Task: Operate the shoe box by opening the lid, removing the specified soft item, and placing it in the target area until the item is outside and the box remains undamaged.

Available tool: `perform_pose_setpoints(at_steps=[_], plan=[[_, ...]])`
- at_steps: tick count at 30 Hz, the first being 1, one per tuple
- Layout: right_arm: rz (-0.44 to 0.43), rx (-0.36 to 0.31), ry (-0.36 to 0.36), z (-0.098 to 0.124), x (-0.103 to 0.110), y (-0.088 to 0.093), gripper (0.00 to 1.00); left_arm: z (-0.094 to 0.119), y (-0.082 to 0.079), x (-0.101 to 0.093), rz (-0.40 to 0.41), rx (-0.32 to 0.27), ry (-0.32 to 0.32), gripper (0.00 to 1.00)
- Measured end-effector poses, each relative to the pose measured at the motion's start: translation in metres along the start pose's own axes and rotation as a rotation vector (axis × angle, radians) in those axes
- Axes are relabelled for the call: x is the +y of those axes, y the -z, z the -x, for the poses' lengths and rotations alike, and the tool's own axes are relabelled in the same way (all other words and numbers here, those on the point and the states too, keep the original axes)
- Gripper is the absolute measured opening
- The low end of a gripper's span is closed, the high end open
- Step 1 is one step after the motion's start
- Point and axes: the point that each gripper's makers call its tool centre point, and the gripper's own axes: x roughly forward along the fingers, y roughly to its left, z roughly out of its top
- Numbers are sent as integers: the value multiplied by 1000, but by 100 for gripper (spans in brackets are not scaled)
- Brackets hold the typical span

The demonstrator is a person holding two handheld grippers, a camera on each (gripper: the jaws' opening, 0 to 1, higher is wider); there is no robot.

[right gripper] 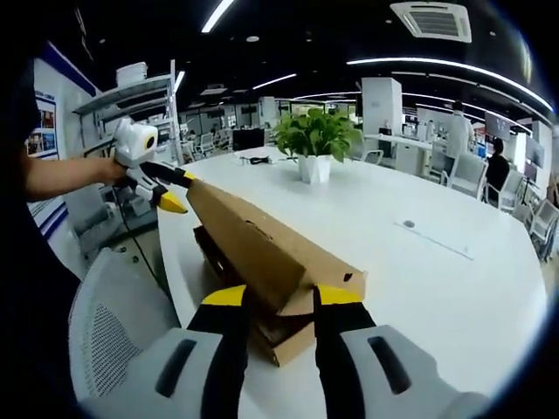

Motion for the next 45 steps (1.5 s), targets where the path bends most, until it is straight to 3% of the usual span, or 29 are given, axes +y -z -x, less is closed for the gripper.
perform_pose_setpoints(at_steps=[2, 8, 16, 22, 32, 37, 45], plan=[[5, -6, 2, 0, -2, -3, 26, 0, -2, 4, 2, -9, -3, 49], [16, -21, 10, -1, -8, -13, 26, 0, -20, -7, -3, -34, -12, 48], [33, -46, 28, -3, -21, -31, 26, -1, -44, -4, -37, -86, -51, 39], [48, -62, 48, -7, -31, -45, 26, -8, -56, 11, -56, -122, -82, 36], [60, -69, 70, -14, -45, -56, 24, -12, -77, 16, -75, -153, -127, 25], [68, -63, 89, -15, -53, -62, 20, -14, -82, 34, -55, -163, -185, 14], [74, -61, 120, -19, -66, -67, 13, -18, -87, 48, -8, -198, -208, 7]])
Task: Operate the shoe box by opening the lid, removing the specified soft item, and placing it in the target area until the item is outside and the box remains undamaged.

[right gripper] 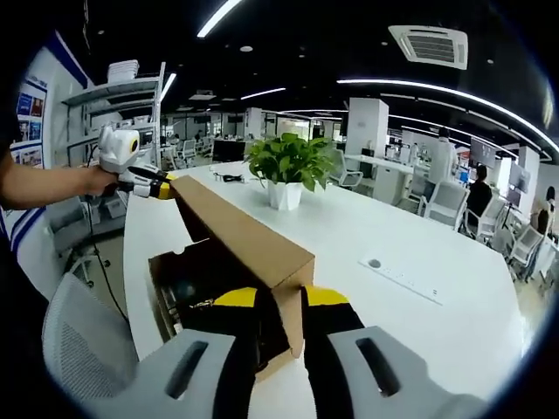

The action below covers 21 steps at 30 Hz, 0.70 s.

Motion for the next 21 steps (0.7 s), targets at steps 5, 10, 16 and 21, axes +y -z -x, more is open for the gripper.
perform_pose_setpoints(at_steps=[5, 10, 16, 21], plan=[[3, 18, 22, -6, -10, 3, 10, -4, -2, 4, 14, -13, -10, 6], [-5, 51, 43, -5, -19, 18, 11, -7, -3, 8, 19, -19, -12, 6], [-15, 89, 59, -4, -23, 39, 11, -10, -4, 12, 25, -24, -9, 6], [-49, 103, 66, -11, -24, 54, 10, -17, -6, 17, 33, -28, -12, 6]])
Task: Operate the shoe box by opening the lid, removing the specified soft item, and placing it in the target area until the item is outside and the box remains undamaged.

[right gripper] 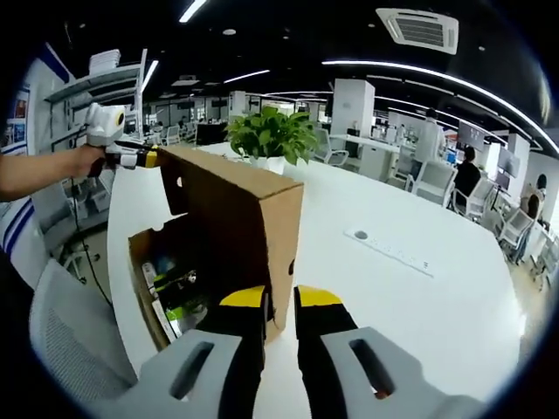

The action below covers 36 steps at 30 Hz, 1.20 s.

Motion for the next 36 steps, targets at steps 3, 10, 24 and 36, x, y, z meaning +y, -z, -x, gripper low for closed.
perform_pose_setpoints(at_steps=[3, 10, 24, 36], plan=[[5, 11, 2, -2, 2, 5, 9, -5, -1, 3, -1, -2, 0, 6], [14, 46, 11, -15, 1, 24, 9, -11, -3, 8, 5, -7, -4, 6], [-26, 63, 45, -48, -8, 32, 7, -31, -8, 12, 4, -4, -2, 6], [-17, 65, 70, -52, -12, 31, 2, -46, -8, 17, 20, -1, -5, 7]])
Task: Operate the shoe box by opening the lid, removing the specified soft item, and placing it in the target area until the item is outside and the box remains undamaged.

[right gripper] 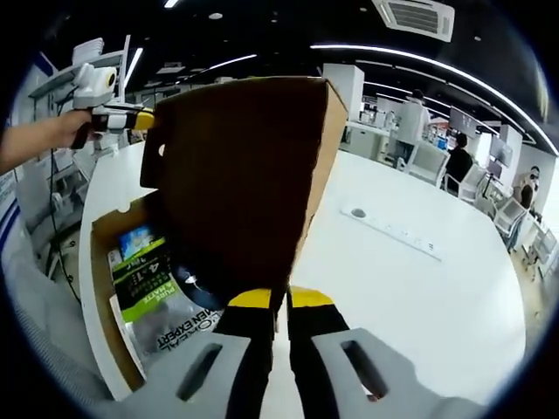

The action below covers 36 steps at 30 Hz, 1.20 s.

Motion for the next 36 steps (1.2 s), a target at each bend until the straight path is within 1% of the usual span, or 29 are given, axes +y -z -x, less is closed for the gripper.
perform_pose_setpoints(at_steps=[4, 5, 8, 14, 16, 17, 19, 24, 26, 28, 30, 33, 36], plan=[[11, 0, 3, -1, -2, -1, 1, -6, 5, -3, -17, 15, -1, 9], [10, -1, 4, -1, -2, -1, 1, -8, 10, -1, -9, 25, -4, 10], [10, -2, 5, -1, -2, -1, 1, -9, 13, -2, 5, 26, -7, 13], [5, -2, 8, -4, -5, -3, 2, -10, 35, 0, 59, 62, -56, 13], [14, -2, 10, -4, -4, -3, 2, -9, 43, 1, 70, 81, -69, 13], [14, -1, 11, -4, -5, -4, 2, -8, 49, 1, 90, 94, -71, 13], [10, 1, 10, -5, -6, -4, 2, -8, 53, -1, 111, 106, -72, 12], [9, 6, 10, -9, -8, -5, 2, -6, 62, -6, 117, 126, -72, 9], [8, 9, 11, -11, -9, -5, 2, -7, 71, -6, 114, 138, -72, 8], [9, 9, 15, -12, -10, -5, 2, -7, 74, -9, 113, 152, -70, 6], [6, 9, 27, -15, -12, -6, 3, -8, 82, -10, 98, 174, -79, 5], [-1, 11, 39, -15, -12, -6, 3, -11, 83, -15, 96, 186, -81, 3], [-15, 15, 40, -20, -16, -7, 3, -15, 85, -12, 106, 189, -96, 3]])
